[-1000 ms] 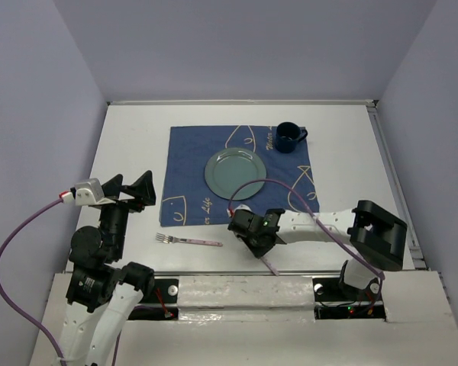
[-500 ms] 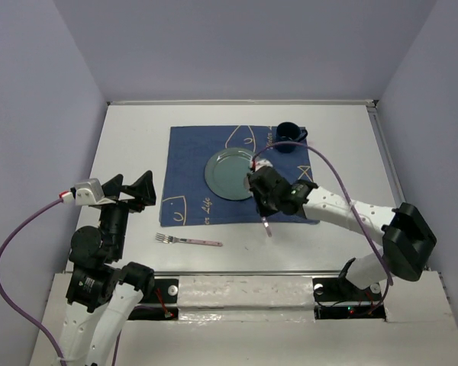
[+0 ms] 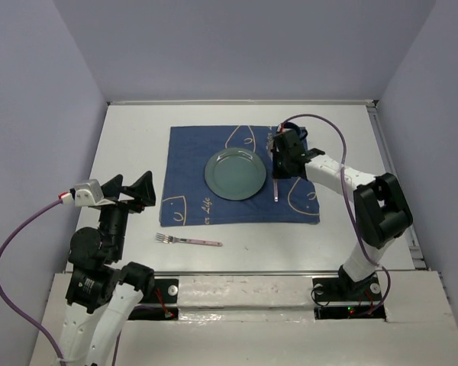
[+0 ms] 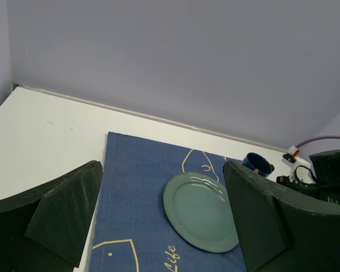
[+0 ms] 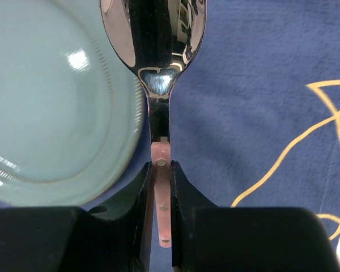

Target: Set the dinner table for one person

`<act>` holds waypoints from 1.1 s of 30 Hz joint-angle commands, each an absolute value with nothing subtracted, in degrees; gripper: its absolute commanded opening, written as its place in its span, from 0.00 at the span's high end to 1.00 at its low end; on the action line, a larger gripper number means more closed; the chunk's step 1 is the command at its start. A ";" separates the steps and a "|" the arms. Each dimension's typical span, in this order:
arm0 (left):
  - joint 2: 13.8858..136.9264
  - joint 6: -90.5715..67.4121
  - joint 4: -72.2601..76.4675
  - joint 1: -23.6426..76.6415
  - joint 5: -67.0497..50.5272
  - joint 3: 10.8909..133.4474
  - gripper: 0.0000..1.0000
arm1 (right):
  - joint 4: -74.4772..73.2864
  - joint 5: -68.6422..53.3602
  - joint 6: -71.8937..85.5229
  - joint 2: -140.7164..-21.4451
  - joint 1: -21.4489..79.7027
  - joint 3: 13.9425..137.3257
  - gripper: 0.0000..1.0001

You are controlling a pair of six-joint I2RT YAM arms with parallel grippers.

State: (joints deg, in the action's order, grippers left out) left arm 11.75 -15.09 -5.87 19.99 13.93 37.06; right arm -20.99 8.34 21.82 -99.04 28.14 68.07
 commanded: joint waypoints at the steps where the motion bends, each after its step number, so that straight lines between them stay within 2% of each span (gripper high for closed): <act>1: 11.43 -14.77 -3.96 20.39 13.97 36.83 0.01 | -16.96 5.10 21.27 -100.28 25.50 71.37 1.00; 20: 12.13 -14.77 -3.87 20.48 13.89 36.74 0.01 | -15.47 5.45 21.71 -106.87 23.64 72.33 1.00; 24: 12.57 -14.77 -3.87 20.48 13.71 36.74 0.01 | -15.56 6.06 22.24 -106.79 23.64 72.07 0.82; 30: 12.83 -14.85 -3.78 20.48 13.54 36.74 0.01 | -15.56 8.00 22.24 -106.08 23.64 71.37 0.67; 33: 13.01 -14.85 -3.78 20.48 13.45 36.74 0.01 | -15.56 8.35 22.32 -105.82 23.64 71.28 0.66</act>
